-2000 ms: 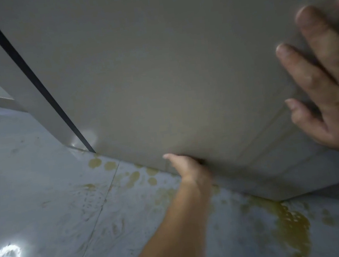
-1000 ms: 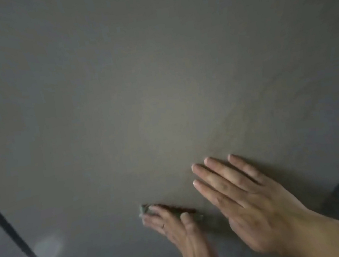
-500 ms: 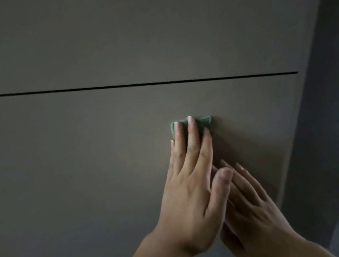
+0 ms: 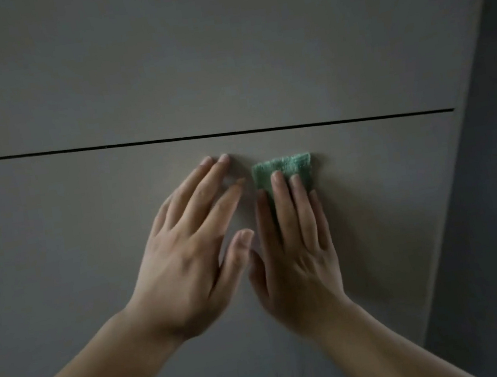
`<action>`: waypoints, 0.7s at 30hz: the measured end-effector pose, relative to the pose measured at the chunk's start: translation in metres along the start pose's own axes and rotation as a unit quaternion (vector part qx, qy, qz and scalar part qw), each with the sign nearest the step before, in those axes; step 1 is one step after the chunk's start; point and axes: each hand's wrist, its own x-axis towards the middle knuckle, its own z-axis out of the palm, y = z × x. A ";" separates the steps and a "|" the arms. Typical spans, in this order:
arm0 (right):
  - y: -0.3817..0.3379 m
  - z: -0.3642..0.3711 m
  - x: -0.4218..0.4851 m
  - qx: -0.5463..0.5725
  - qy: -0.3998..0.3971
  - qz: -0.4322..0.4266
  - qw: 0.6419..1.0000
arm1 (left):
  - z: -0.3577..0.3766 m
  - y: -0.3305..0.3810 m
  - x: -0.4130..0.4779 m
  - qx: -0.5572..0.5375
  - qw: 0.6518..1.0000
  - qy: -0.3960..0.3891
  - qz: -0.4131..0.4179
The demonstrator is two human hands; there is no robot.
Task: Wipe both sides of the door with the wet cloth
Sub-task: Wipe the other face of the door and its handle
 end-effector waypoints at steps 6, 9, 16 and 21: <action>0.011 -0.001 0.015 -0.025 0.029 0.000 0.999 | 0.010 -0.021 -0.001 0.053 0.998 0.026 0.027; 0.060 -0.018 0.010 -0.043 0.049 0.072 0.995 | 0.004 -0.028 0.000 0.078 0.995 0.010 0.059; -0.001 -0.003 0.025 0.017 0.020 0.023 0.999 | -0.017 -0.037 0.000 0.117 0.990 -0.047 0.070; 0.033 -0.012 0.025 -0.064 0.059 0.127 0.988 | -0.025 -0.067 -0.008 0.105 0.987 -0.049 0.110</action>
